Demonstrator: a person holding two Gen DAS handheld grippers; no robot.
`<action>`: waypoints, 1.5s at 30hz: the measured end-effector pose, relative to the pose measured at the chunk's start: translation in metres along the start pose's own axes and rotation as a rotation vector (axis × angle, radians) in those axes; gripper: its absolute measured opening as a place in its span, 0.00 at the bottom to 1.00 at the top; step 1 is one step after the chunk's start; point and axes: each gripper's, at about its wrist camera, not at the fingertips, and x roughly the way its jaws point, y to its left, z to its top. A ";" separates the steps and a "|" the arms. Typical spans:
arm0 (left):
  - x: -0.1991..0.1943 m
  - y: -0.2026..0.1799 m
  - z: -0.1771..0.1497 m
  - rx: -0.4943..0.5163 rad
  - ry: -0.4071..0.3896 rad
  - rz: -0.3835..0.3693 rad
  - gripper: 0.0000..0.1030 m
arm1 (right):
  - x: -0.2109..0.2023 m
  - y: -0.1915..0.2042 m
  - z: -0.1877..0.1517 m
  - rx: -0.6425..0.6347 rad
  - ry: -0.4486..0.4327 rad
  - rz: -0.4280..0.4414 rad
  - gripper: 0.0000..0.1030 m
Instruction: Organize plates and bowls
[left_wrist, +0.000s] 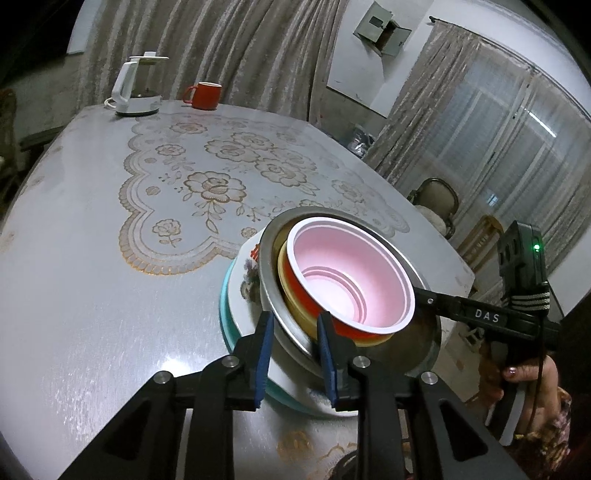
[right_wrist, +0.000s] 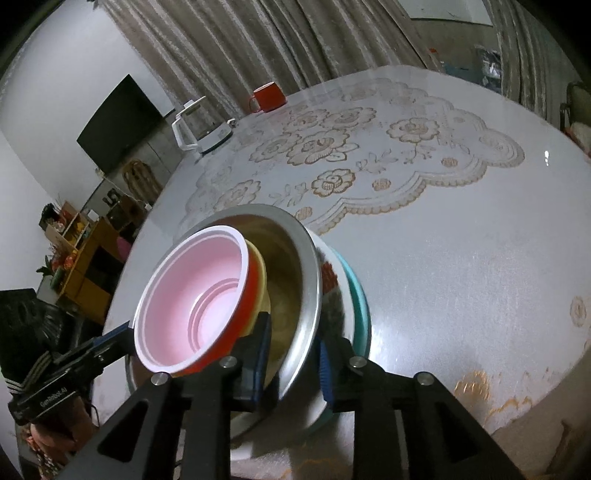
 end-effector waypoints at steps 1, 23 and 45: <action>-0.001 -0.001 -0.001 0.000 0.000 0.006 0.28 | -0.001 0.000 -0.002 0.004 0.000 0.003 0.24; -0.039 -0.022 -0.049 0.060 -0.036 0.188 0.55 | -0.045 0.028 -0.048 -0.074 -0.127 -0.059 0.34; -0.061 -0.053 -0.088 0.108 -0.064 0.312 1.00 | -0.082 0.081 -0.142 -0.263 -0.270 -0.188 0.45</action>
